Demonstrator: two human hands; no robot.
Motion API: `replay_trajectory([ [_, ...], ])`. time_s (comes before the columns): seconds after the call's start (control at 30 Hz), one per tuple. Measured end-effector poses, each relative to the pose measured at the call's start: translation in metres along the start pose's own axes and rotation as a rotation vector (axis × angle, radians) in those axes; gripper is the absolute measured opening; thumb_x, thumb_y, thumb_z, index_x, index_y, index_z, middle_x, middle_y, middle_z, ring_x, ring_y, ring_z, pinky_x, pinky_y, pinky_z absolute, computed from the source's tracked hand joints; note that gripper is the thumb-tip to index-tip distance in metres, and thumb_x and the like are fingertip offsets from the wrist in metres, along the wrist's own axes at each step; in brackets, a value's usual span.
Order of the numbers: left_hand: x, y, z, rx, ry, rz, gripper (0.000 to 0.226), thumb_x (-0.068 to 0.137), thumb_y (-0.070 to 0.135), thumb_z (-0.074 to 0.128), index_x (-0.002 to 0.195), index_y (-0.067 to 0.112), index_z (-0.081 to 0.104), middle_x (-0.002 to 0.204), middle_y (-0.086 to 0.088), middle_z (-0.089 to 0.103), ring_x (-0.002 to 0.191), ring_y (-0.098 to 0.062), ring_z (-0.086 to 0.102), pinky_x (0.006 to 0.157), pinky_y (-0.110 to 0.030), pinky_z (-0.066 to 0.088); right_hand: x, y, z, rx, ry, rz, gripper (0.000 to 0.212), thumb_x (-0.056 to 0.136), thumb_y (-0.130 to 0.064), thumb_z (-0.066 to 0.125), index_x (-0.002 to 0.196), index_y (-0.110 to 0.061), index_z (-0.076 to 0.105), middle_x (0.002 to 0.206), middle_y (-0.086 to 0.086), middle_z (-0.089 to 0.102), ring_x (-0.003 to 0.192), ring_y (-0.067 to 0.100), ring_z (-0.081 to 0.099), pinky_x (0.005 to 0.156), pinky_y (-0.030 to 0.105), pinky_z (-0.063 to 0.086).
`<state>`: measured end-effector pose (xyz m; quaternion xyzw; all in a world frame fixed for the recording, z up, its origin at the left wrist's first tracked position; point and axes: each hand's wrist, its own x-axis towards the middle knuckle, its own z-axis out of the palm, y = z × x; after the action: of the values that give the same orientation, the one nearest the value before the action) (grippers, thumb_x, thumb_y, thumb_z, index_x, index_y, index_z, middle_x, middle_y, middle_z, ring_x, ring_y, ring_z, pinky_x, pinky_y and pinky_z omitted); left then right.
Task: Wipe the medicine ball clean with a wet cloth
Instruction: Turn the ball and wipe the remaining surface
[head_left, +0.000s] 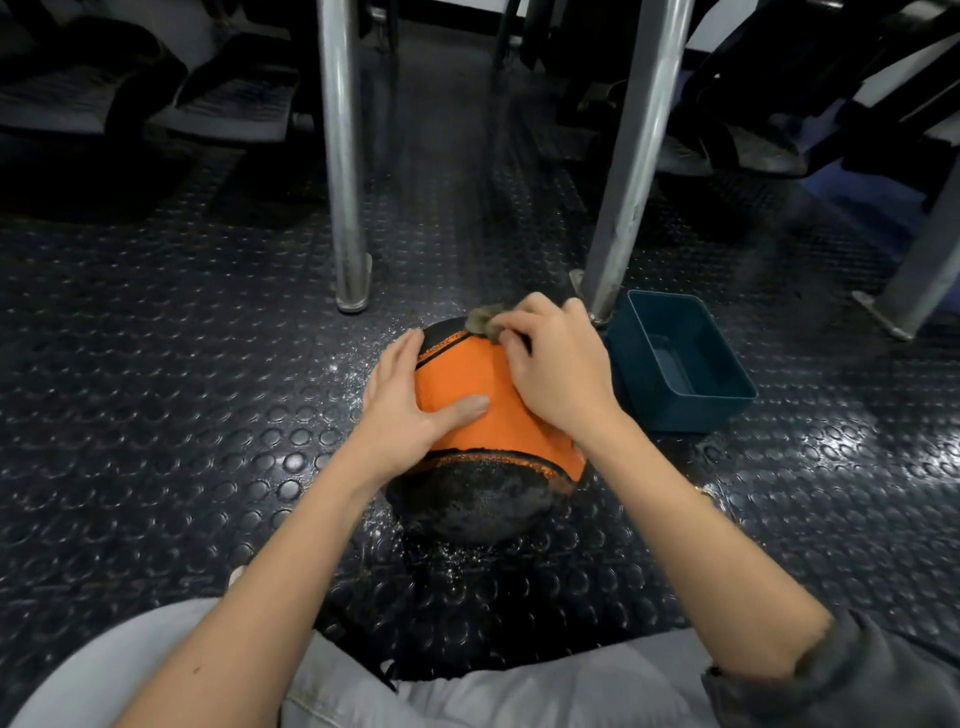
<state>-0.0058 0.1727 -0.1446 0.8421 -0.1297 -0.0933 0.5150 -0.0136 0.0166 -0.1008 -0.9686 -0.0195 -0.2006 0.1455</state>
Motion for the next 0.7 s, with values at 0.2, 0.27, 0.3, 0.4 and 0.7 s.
replay_trajectory([
  [0.2,-0.001,0.002,0.004,0.022,0.004,0.027,0.132,0.039,0.076,0.05,0.15,0.015,0.013,0.156,0.004,0.01,0.143,-0.015,0.01,0.118,-0.038,0.011,-0.052,-0.005,-0.005,0.018,0.081,-0.292,0.032,0.087,-0.019,0.043,0.094,-0.015,0.073,0.088,0.0,0.064,0.076,0.022,0.046,0.057,0.034,0.046],
  [0.27,-0.004,0.003,0.007,0.061,-0.011,0.065,0.132,0.039,0.076,0.048,0.151,0.016,0.012,0.156,0.005,0.009,0.143,-0.014,0.008,0.118,-0.036,0.009,-0.06,0.001,-0.01,0.011,0.058,-0.322,0.032,0.088,-0.021,0.042,0.095,-0.016,0.073,0.09,-0.002,0.064,0.078,0.017,0.038,0.057,0.033,0.044],
  [0.3,-0.005,0.004,0.007,0.072,-0.02,0.082,0.132,0.039,0.077,0.049,0.151,0.017,0.012,0.156,0.006,0.009,0.143,-0.013,0.007,0.118,-0.035,0.008,-0.059,0.005,-0.013,0.014,0.052,-0.333,0.032,0.088,-0.022,0.042,0.095,-0.017,0.073,0.09,-0.003,0.064,0.078,0.016,0.037,0.059,0.032,0.043],
  [0.4,-0.006,0.007,0.009,0.105,-0.067,0.087,0.125,0.049,0.072,0.062,0.151,0.024,0.008,0.157,0.012,0.003,0.143,-0.01,0.002,0.119,-0.037,0.005,-0.033,0.02,-0.017,0.043,-0.02,-0.255,0.027,0.092,-0.021,0.046,0.1,-0.019,0.072,0.095,-0.002,0.062,0.079,0.017,0.04,0.066,0.037,0.044],
  [0.7,-0.011,0.008,0.011,0.113,-0.127,0.151,0.115,0.066,0.046,0.078,0.15,0.029,0.001,0.155,0.019,-0.009,0.141,-0.001,-0.01,0.116,-0.034,-0.004,0.022,0.049,-0.001,0.198,-0.115,0.161,0.024,0.096,-0.018,0.05,0.11,-0.02,0.069,0.11,-0.002,0.063,0.105,0.02,0.054,0.085,0.028,0.039],
])
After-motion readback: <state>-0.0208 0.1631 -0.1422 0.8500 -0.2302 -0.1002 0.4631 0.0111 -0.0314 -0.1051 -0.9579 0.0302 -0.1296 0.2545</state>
